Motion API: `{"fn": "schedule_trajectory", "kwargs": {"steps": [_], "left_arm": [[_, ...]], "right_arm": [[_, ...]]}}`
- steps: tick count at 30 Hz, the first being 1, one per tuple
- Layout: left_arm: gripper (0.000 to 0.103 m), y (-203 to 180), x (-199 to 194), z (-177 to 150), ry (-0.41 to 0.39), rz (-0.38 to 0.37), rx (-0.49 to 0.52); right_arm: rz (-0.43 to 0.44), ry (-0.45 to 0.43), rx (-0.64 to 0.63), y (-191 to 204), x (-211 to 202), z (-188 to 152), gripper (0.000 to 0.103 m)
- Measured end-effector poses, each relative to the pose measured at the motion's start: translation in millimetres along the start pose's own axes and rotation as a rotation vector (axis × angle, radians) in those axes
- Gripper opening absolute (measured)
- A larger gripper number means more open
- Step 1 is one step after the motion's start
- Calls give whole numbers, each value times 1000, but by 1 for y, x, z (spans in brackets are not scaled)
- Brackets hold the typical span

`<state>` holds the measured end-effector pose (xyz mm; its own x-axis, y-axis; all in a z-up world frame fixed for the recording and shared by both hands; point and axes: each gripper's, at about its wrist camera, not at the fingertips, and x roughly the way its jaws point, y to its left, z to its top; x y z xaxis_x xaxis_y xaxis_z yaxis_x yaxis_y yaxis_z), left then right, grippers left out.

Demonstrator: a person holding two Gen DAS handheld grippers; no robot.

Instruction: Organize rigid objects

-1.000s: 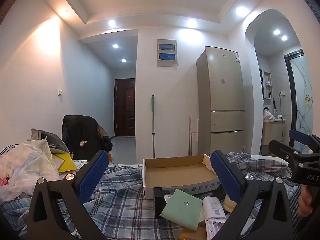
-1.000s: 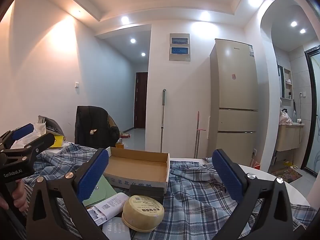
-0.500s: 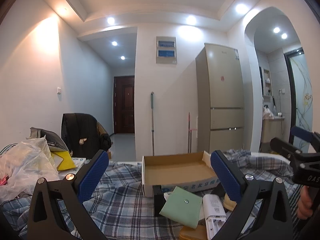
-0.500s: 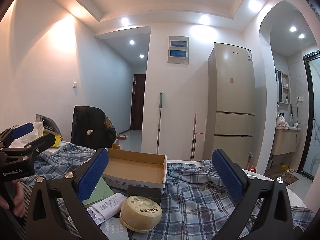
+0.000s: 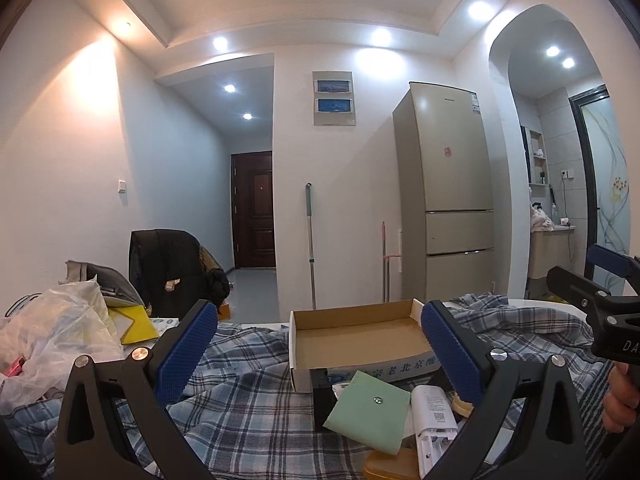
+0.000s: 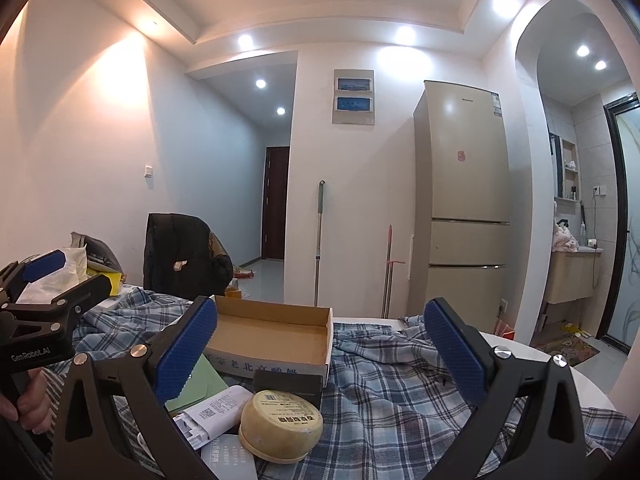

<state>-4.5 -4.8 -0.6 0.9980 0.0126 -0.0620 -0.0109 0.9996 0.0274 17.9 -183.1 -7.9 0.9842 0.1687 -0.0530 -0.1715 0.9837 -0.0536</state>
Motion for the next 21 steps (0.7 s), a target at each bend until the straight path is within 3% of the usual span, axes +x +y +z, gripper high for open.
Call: {"fn": "schedule_trajectory", "kwargs": {"steps": [15,21], "left_arm": [[103,1,1,1,4,0,-9],[103,-4,-6,1,-29,0,16]], "right_arm": [[-24,-31,20,-5,-6,2,103],[-43,-58,25,-6,-11,2,103]]}}
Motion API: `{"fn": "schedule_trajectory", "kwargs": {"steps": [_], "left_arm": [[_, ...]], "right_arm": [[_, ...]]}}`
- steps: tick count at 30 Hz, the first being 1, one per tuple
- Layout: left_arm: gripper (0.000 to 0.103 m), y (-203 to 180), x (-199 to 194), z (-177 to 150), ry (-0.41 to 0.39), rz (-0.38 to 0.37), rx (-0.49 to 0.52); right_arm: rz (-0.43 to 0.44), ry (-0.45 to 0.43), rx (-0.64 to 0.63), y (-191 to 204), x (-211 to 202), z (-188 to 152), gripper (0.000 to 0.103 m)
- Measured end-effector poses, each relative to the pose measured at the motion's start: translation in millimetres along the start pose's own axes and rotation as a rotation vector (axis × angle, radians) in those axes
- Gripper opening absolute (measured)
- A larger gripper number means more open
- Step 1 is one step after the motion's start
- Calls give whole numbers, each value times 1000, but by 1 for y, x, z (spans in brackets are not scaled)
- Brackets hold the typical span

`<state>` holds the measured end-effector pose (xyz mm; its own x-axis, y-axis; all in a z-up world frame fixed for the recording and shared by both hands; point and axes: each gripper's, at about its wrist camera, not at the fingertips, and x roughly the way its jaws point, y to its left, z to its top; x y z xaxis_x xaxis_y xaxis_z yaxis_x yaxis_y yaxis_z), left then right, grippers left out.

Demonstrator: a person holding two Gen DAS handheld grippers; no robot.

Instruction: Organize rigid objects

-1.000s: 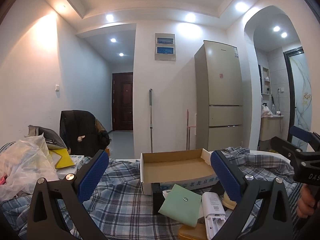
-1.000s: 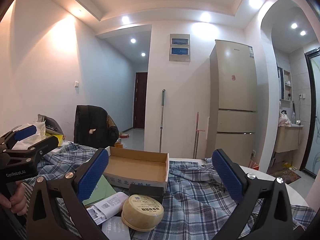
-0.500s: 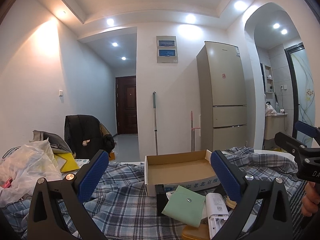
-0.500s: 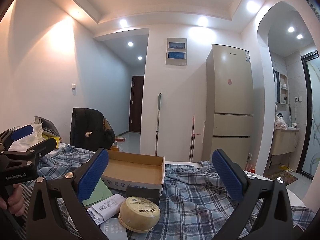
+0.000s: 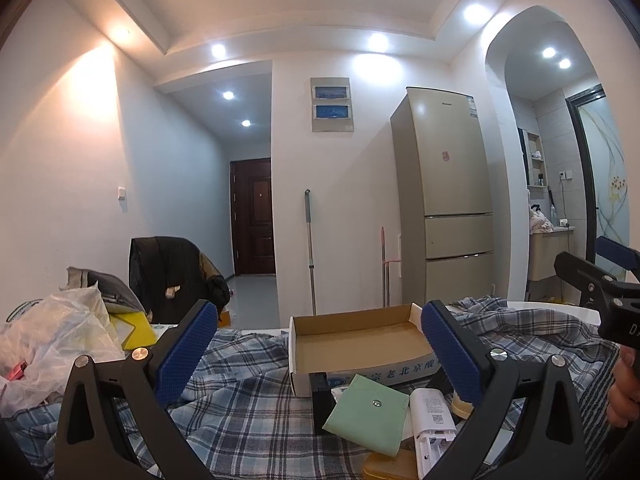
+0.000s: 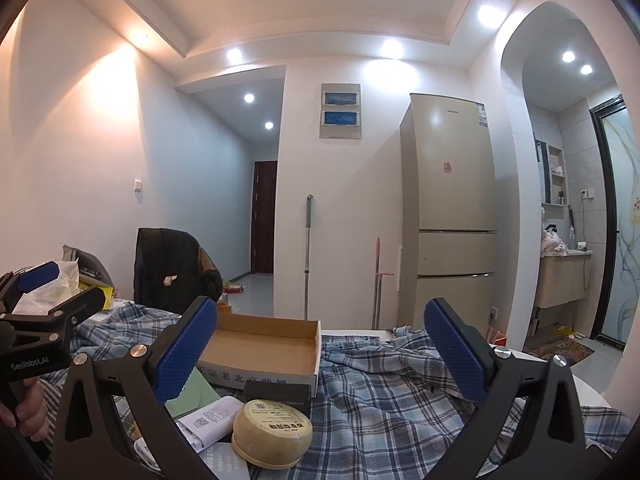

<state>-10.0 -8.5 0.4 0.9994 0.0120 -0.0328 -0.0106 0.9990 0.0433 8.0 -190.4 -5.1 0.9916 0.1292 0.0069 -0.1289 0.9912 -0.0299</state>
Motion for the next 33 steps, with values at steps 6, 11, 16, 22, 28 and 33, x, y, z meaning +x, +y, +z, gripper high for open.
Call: {"fn": "schedule_trajectory", "kwargs": {"steps": [6,11,16,22,28,33], "left_arm": [[103,6,-1,0,-6,1,-20],[103,11,1,0,5,1,-46],[103,12,3,0,16,0,-51],[103,11,9,-1,39,-12,-49],[103,24,18,-4,89,-8,-113],[103,24,21,-6,100,-7,-119]], "right_arm": [[-36,-27,13,-4,-6,2,103],[-32,-9,44,-12,-2,4,103],[-17,38,59,-16,7,1,103],[0,71,62,-15,12,-2,103],[28,111,25,-8,19,-4,103],[31,173,41,-10,30,-7,103]]}}
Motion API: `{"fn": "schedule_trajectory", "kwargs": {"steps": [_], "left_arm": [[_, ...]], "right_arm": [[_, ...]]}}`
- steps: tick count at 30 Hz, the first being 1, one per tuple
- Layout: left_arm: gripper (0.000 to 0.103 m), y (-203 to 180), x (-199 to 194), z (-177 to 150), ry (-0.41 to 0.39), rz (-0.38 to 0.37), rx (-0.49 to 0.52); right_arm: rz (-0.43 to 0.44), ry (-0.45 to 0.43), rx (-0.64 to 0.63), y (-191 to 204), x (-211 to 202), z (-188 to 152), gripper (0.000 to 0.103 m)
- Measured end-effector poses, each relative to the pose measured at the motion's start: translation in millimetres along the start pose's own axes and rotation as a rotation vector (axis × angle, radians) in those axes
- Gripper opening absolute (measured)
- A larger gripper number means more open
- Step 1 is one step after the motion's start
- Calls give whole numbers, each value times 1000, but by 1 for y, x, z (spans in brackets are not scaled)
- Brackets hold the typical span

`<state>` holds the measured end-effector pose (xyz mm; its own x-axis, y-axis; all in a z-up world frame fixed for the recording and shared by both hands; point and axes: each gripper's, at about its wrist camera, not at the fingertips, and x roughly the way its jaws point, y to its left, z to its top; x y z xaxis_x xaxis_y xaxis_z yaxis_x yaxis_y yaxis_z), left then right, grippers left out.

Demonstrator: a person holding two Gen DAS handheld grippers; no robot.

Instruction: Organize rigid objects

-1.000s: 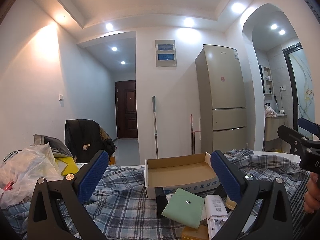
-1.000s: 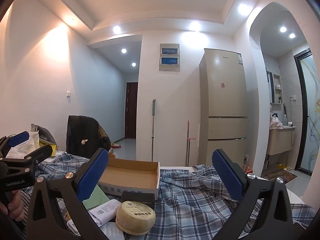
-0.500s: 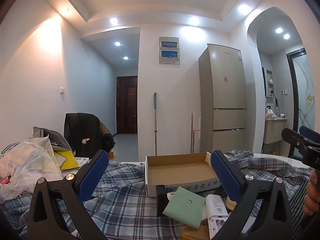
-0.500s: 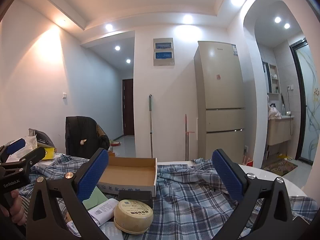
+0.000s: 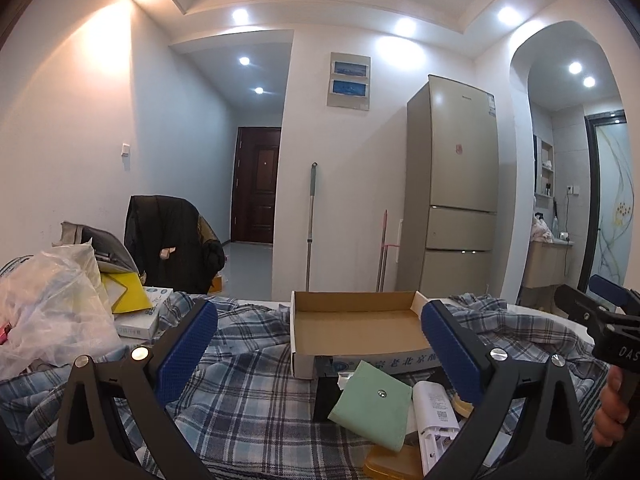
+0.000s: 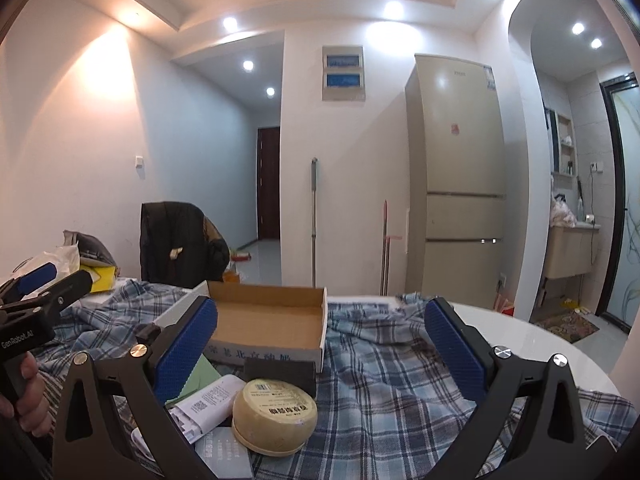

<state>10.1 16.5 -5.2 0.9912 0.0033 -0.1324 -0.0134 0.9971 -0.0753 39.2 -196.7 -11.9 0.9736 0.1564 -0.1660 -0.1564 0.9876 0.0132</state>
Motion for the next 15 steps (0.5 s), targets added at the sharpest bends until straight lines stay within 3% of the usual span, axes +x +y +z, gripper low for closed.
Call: {"fn": "schedule_trajectory", "kwargs": {"steps": [5,10,15], "left_arm": [[103,0,-8,-1,-42,-15,2],[103,10,-1,0,-2,-17,-43],[103,6,-2,-1,-4,-11,-25]], "right_arm": [[10,49,-23,7,9,-1,103],[27,94,-22,8,17,-4,103],[28,105,33,-4,18,-4,103]]}}
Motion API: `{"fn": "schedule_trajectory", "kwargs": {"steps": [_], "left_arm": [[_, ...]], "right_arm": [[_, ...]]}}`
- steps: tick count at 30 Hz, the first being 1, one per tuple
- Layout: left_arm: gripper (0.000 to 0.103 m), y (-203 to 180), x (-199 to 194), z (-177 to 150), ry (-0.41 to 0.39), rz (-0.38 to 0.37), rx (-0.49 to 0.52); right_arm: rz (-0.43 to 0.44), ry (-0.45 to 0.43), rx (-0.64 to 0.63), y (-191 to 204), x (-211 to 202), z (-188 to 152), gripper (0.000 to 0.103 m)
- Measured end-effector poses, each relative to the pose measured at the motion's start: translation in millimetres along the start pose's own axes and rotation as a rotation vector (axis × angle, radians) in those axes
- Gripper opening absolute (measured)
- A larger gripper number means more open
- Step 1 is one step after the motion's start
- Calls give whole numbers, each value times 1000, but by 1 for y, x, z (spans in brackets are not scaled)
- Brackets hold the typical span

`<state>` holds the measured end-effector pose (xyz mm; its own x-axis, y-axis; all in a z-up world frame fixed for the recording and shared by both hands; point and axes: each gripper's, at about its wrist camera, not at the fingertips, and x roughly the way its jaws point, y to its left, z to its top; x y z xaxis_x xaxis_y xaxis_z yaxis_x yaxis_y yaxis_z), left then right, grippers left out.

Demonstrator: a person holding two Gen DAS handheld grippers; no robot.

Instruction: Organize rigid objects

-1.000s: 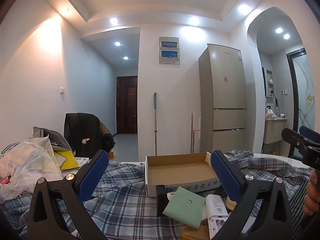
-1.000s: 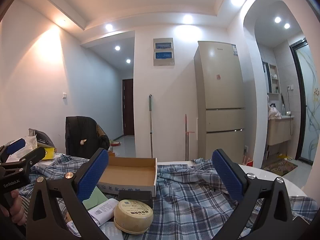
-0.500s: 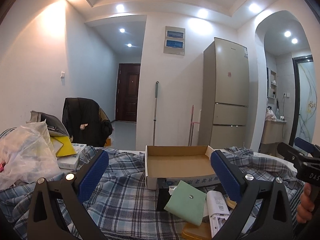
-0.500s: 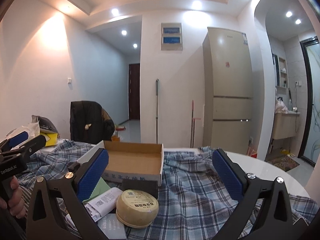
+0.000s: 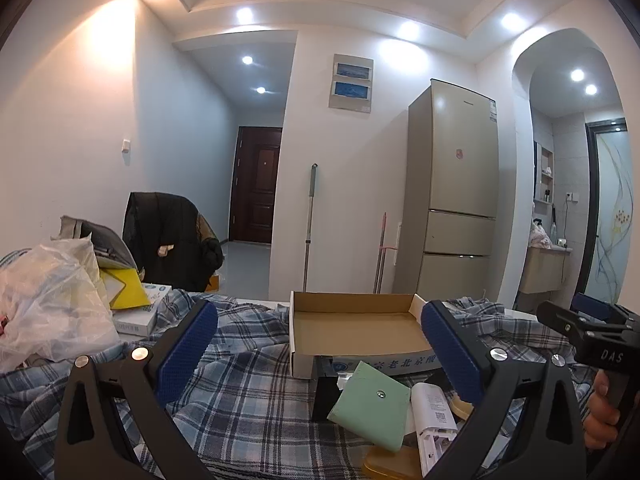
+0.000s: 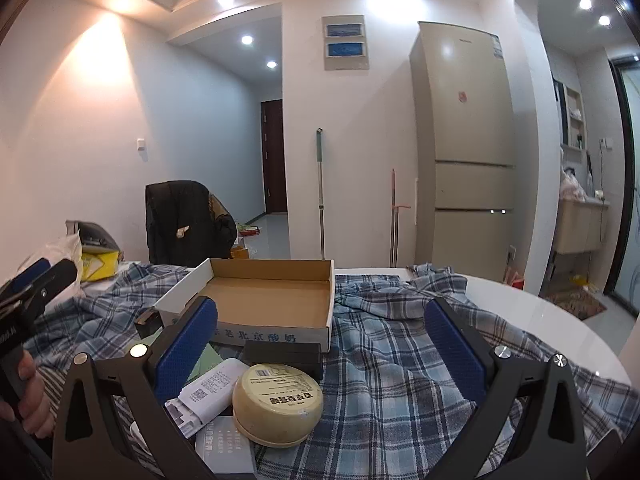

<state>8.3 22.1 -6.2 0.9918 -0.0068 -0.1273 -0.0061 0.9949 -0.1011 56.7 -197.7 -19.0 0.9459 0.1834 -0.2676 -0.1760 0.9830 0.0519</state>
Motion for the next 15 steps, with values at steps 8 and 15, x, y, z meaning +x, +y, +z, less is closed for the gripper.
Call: {"fn": "schedule_trajectory", "kwargs": {"steps": [8,15], "left_arm": [[103,-4,1,0,5,3,28],[103,-12,-3,1,-11,5,60]], "right_arm": [[2,38,21,-3,9,1,103],[-14,84,17,-1,18,-3,103]]}}
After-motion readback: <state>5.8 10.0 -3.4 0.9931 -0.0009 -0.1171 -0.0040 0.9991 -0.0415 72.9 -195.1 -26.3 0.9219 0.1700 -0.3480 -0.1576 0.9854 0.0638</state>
